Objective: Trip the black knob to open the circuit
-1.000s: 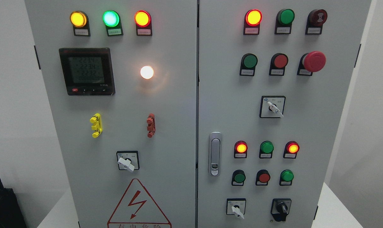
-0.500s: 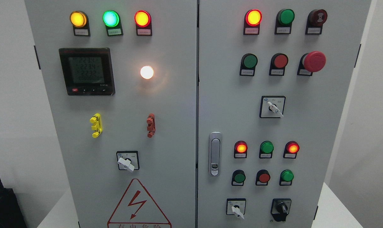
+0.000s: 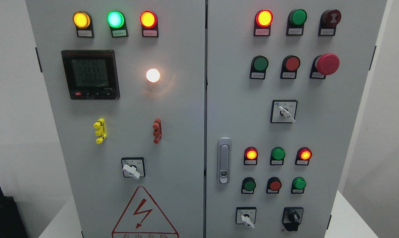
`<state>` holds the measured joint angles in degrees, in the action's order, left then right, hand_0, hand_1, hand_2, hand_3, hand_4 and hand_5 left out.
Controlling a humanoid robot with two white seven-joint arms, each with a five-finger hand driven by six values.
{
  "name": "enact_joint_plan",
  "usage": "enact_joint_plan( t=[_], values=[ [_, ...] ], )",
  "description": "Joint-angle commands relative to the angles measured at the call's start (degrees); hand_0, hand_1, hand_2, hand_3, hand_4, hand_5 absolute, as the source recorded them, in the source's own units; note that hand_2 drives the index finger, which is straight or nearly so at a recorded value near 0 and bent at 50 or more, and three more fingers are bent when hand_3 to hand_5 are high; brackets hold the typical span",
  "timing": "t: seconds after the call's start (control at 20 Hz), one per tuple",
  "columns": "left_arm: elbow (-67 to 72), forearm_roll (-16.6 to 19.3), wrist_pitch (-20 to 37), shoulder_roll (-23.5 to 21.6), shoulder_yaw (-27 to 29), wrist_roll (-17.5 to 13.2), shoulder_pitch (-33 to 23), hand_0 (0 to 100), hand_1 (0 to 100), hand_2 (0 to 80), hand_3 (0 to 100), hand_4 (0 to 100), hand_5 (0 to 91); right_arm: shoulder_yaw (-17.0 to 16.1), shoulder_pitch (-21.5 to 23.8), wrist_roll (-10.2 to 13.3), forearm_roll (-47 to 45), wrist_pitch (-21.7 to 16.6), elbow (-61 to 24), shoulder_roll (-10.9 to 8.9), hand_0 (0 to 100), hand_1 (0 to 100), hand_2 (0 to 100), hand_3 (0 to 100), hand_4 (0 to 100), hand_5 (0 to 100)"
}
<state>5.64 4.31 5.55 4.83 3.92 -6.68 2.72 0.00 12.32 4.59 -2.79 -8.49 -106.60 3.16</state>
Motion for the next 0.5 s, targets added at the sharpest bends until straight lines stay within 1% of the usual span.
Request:
enact_joint_plan(
  t=[0.0, 0.45],
  values=[
    [-0.89, 0.0, -0.02, 0.0, 0.04, 0.0, 0.0, 12, 39, 0.0, 0, 0, 0.0, 0.17, -2.73, 0.25, -0.03, 0.84, -0.9, -0.17, 0, 0, 0, 100, 100, 100],
    [-0.89, 0.0, -0.02, 0.0, 0.04, 0.0, 0.0, 12, 39, 0.0, 0, 0, 0.0, 1.49, -5.19, 0.16, -0.03, 2.25, 0.69, 0.1, 0, 0, 0, 100, 100, 100]
  ],
)
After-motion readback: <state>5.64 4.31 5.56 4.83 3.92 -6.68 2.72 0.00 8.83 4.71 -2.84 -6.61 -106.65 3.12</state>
